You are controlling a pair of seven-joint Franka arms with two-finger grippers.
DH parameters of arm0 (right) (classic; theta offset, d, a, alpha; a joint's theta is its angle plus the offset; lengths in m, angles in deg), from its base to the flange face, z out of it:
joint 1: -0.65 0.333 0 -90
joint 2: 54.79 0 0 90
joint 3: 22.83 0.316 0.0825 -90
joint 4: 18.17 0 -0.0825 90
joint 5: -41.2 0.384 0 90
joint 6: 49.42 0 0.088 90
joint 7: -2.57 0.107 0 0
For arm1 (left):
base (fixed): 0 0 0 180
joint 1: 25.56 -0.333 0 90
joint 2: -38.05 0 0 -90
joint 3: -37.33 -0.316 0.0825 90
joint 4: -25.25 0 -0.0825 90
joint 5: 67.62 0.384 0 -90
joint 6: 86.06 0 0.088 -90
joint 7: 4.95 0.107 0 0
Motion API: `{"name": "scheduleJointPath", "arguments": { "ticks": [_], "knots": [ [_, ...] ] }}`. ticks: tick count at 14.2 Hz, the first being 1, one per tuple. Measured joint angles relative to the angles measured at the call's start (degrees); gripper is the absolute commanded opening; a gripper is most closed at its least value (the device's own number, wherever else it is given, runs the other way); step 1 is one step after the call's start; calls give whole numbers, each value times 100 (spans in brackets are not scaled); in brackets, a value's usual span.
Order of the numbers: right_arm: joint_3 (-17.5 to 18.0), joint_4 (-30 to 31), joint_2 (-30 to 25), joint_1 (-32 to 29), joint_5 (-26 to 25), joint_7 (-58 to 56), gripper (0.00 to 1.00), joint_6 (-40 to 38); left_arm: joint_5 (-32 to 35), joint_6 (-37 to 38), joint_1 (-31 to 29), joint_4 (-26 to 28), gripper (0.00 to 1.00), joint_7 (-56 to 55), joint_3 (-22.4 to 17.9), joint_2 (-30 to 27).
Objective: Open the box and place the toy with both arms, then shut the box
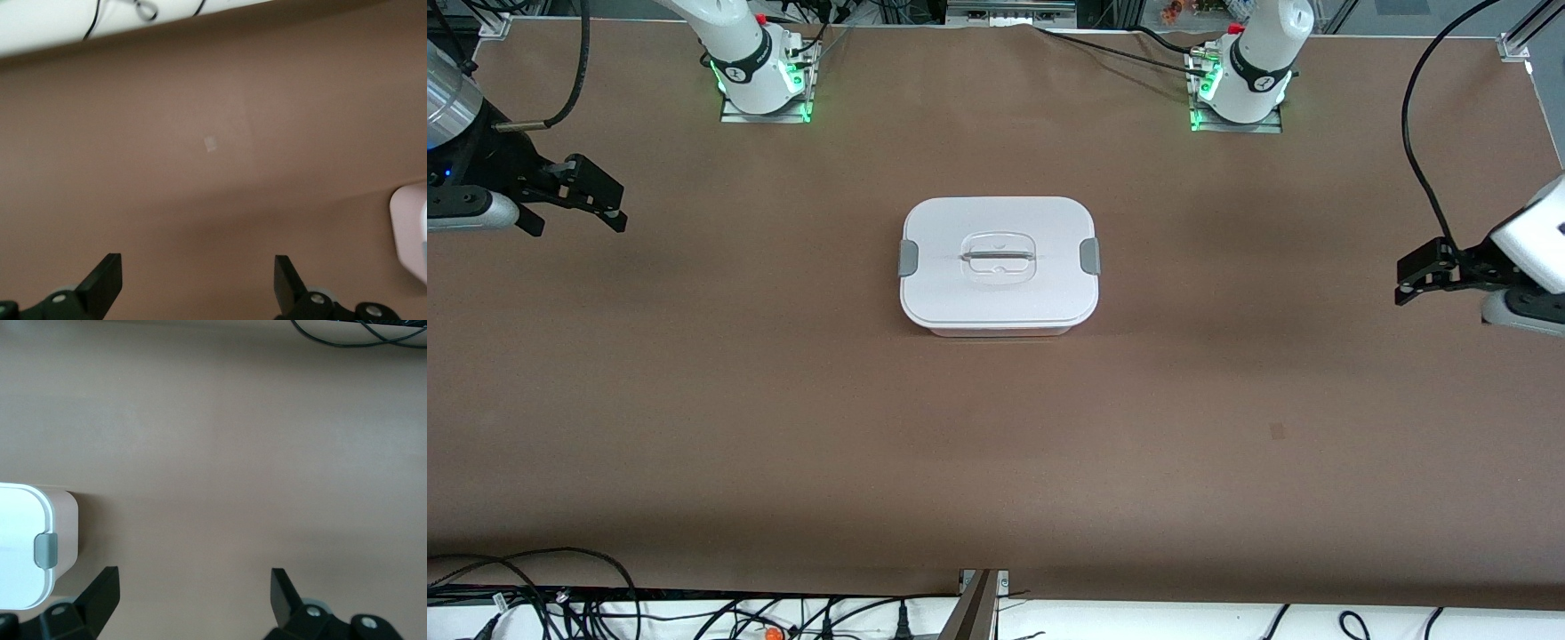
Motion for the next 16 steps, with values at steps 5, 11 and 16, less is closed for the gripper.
{"name": "scheduleJointPath", "arguments": {
  "ticks": [5,11,16],
  "knots": [
    [2,0,0,0,0,0,100,0,-13,201,-282,339,100,-1168,565,-466],
    [2,0,0,0,0,0,100,0,-428,284,-570,557,100,-1189,611,-500],
    [3,0,1,0,0,0,100,0,-428,288,-588,578,100,-1189,616,-431]
  ]
}}
